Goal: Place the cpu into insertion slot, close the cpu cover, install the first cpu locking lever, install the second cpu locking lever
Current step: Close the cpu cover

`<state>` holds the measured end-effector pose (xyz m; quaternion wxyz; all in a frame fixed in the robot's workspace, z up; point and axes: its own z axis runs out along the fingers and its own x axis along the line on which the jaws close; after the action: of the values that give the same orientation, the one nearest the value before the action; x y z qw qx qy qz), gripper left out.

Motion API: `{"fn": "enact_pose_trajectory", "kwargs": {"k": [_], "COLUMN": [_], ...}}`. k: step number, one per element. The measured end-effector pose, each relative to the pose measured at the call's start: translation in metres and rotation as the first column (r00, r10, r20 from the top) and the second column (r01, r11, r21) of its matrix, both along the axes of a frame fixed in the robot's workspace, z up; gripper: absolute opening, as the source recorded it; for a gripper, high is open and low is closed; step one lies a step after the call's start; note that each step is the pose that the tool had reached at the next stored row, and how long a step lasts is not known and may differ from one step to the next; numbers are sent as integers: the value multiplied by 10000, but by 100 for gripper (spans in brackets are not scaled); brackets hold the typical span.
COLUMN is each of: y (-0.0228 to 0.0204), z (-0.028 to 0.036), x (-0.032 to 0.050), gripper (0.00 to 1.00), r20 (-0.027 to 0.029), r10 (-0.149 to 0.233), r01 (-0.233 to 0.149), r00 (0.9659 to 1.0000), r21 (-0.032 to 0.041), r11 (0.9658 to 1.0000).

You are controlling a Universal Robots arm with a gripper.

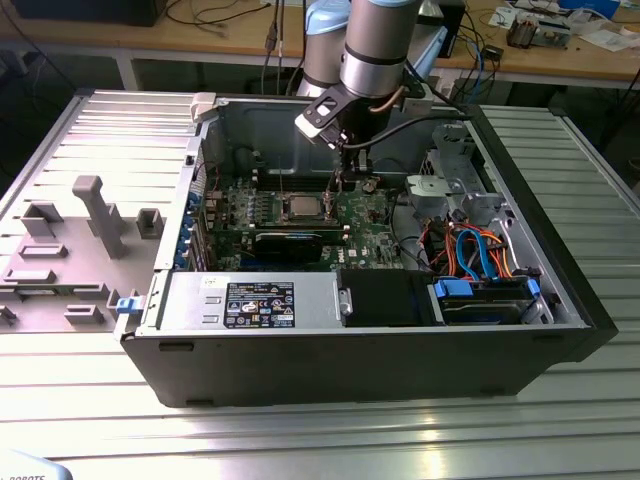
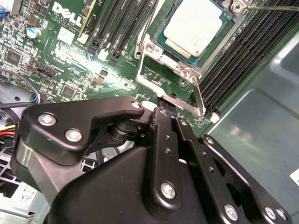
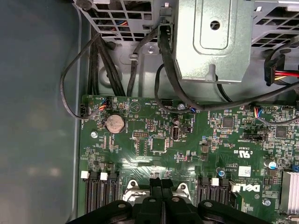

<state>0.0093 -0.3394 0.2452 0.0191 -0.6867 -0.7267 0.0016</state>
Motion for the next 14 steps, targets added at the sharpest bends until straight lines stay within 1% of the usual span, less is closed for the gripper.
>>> {"fn": "enact_pose_trajectory", "kwargs": {"k": [14], "y": [0], "z": [0], "x": [-47], "gripper": [11], "r20": [-1], "r10": [0], "r01": [0], "r00": [10000], "r21": [0], "r11": [10000]}}
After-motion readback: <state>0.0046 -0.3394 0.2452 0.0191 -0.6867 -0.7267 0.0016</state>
